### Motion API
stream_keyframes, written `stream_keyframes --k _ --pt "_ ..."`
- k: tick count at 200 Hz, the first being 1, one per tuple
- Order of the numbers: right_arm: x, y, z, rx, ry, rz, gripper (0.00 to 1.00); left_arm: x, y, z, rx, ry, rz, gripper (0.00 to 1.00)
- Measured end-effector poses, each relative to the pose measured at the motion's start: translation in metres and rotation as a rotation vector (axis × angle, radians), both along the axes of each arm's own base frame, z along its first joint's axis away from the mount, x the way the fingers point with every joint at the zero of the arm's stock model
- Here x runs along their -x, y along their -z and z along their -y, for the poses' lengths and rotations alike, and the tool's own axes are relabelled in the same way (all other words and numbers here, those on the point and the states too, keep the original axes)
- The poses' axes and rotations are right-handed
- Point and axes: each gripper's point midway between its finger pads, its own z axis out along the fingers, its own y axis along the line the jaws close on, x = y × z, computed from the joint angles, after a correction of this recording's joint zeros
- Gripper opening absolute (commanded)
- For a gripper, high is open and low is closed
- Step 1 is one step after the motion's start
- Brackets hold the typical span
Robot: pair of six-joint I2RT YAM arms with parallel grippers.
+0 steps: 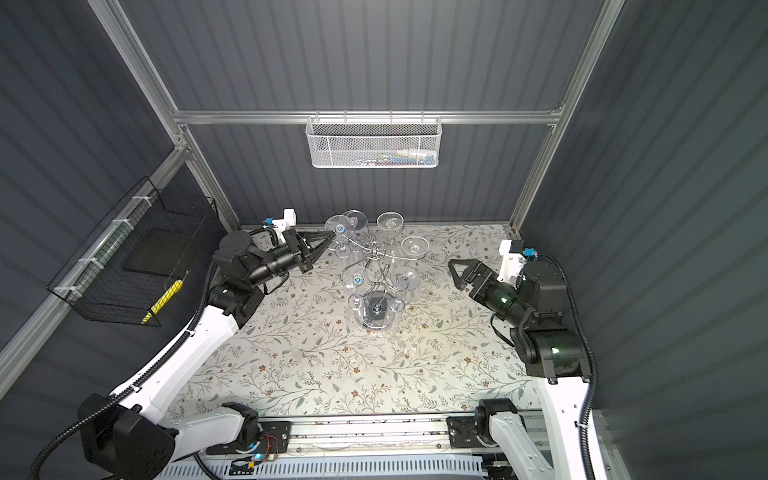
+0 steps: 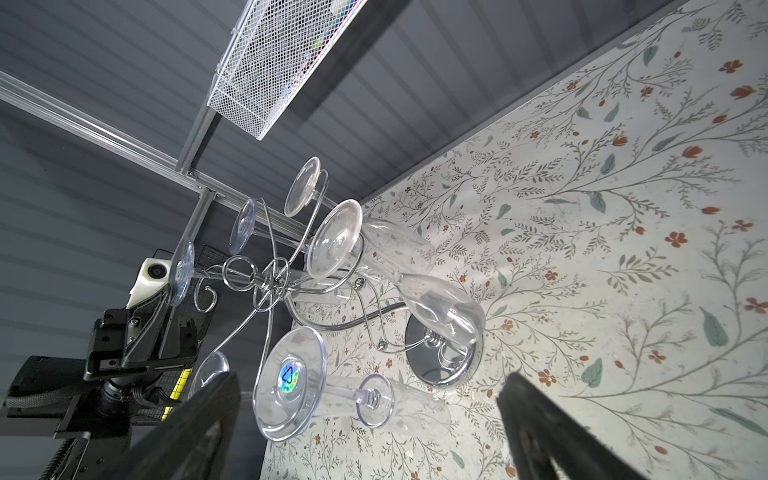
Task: Take the wine glass off the wine glass rack
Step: 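Close the left gripper on the clear flute's stem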
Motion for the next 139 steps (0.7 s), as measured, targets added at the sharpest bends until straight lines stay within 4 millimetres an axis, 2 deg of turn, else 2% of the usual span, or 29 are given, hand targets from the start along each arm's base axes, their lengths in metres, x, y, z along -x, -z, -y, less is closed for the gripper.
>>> stream_keyframes --k 90,139 --pt "0.000 0.000 0.001 0.005 0.003 0.003 0.99 0.016 0.000 0.007 -0.005 0.097 -0.003 0.00" --pt "-0.001 0.000 0.003 0.012 0.013 0.006 0.99 0.034 -0.009 0.000 0.007 0.098 0.027 0.00"
